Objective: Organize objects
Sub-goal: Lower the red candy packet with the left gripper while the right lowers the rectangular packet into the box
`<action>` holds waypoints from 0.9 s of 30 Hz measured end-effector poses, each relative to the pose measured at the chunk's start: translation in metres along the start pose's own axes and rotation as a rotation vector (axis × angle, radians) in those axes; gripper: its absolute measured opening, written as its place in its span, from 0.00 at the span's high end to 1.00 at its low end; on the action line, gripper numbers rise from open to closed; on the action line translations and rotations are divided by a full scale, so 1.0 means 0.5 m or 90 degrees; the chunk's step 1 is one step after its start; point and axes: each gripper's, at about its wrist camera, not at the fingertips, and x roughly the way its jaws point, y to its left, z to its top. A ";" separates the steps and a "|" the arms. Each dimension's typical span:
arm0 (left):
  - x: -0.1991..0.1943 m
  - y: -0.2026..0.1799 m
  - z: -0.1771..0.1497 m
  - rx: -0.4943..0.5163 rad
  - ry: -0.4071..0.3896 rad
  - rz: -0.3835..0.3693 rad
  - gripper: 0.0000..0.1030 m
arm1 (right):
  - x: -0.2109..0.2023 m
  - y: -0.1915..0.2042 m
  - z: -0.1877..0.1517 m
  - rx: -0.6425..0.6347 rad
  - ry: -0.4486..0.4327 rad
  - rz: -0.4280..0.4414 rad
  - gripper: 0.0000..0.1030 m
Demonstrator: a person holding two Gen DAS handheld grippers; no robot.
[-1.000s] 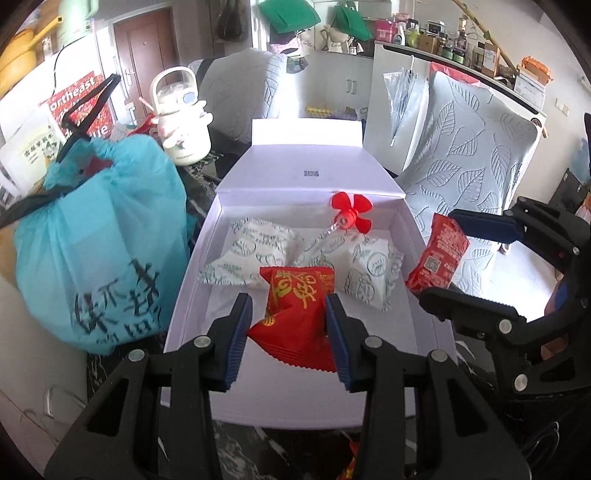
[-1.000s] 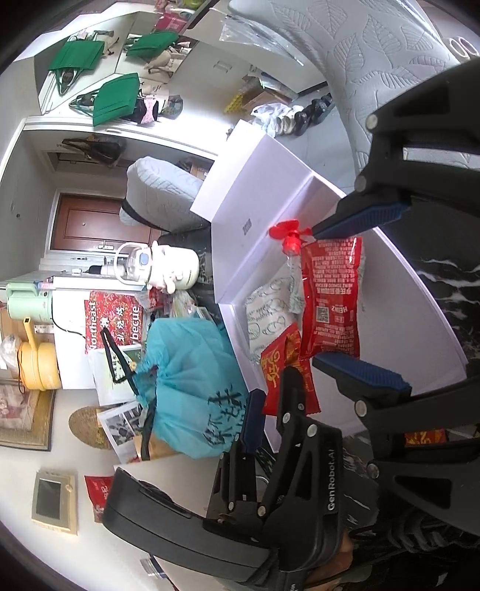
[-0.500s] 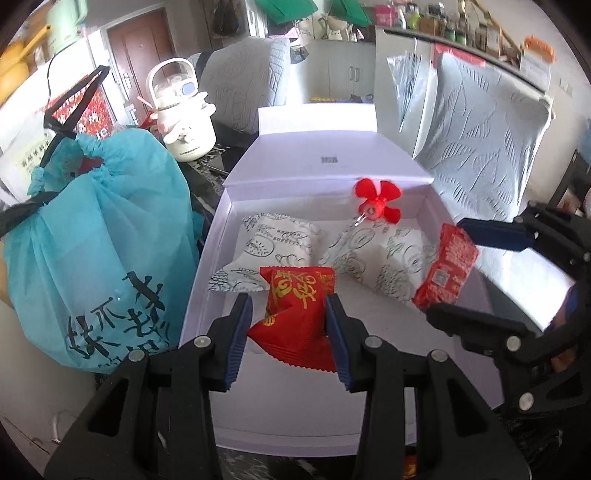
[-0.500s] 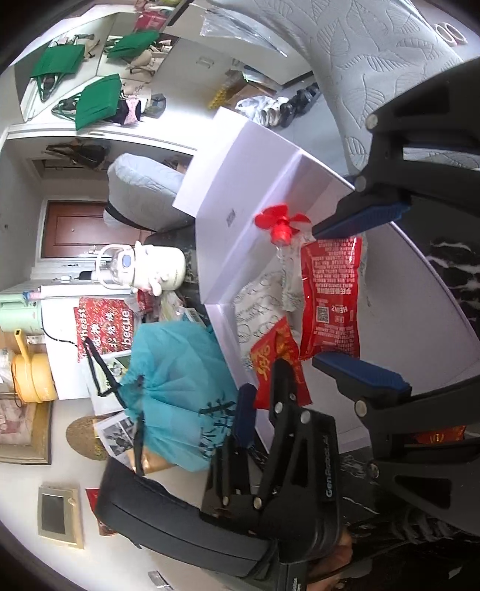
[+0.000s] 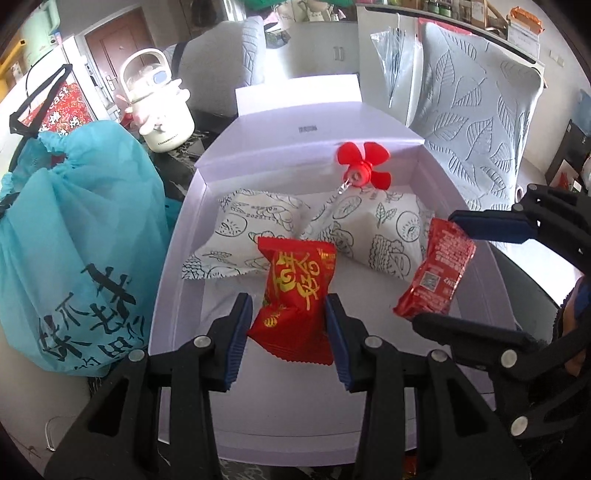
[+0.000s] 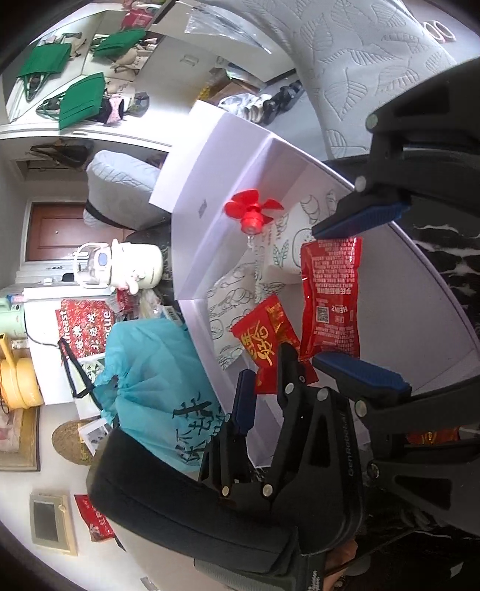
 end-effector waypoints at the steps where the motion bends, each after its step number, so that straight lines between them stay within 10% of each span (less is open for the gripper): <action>1: 0.004 0.000 -0.001 0.000 0.004 0.000 0.62 | 0.004 0.003 -0.002 -0.002 0.004 0.001 0.38; 27: 0.039 0.000 -0.011 0.000 0.039 -0.005 0.62 | 0.034 0.014 -0.014 -0.030 0.022 -0.028 0.37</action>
